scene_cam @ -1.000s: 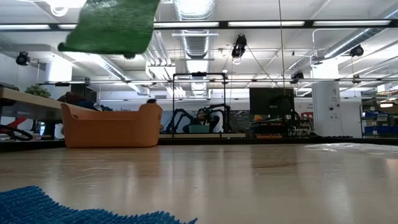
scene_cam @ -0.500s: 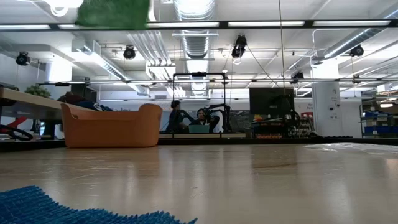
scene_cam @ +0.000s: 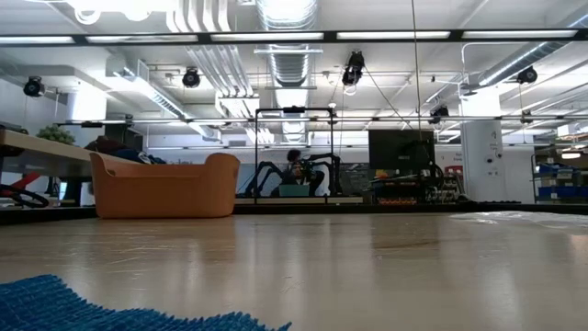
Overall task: Roll bandage
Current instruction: Roll the green bandage
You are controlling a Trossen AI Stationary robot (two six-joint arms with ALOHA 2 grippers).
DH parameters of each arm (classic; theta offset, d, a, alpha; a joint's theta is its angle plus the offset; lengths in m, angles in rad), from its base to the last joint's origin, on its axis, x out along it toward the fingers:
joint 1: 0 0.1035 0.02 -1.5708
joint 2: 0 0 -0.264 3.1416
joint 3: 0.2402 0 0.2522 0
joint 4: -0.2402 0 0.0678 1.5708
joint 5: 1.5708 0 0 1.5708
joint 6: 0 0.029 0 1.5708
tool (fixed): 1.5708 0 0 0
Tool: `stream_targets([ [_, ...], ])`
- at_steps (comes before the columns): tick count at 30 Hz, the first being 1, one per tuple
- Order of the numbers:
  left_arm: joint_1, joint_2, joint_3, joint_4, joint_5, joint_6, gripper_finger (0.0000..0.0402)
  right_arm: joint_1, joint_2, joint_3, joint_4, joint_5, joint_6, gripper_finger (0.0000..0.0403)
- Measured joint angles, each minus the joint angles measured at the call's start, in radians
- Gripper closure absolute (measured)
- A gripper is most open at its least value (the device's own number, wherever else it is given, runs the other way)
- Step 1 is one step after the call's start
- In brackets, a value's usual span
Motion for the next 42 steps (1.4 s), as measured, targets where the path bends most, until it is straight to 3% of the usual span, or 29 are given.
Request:
stream_targets([
  [10,-0.003,-0.012,-0.001,0.115,-0.072,-0.069,0.0401,0.001,0.000,-0.005,-0.092,-0.005,0.067,0.0401],
  [16,-0.003,-0.072,-0.002,0.089,-0.162,-0.082,0.0401,0.039,0.000,-0.005,-0.175,-0.046,0.206,0.0401],
  [22,0.000,-0.098,0.005,0.085,-0.217,-0.121,0.0401,0.075,0.000,-0.006,-0.179,-0.054,0.216,0.0401],
  [25,0.003,-0.097,0.036,0.078,-0.220,-0.133,0.0401,0.075,-0.001,-0.007,-0.181,-0.125,0.232,0.0401],
  [32,0.029,-0.082,0.139,-0.106,-0.389,-0.157,0.0401,0.081,-0.001,-0.028,-0.183,-0.233,0.259,0.0401],
  [38,0.100,-0.078,0.189,-0.221,-0.393,-0.186,0.0401,0.089,-0.002,-0.054,-0.180,-0.340,0.259,0.0401],
  [42,0.154,-0.085,0.222,-0.281,-0.389,-0.215,0.0401,0.105,-0.002,-0.063,-0.177,-0.346,0.259,0.0401],
])
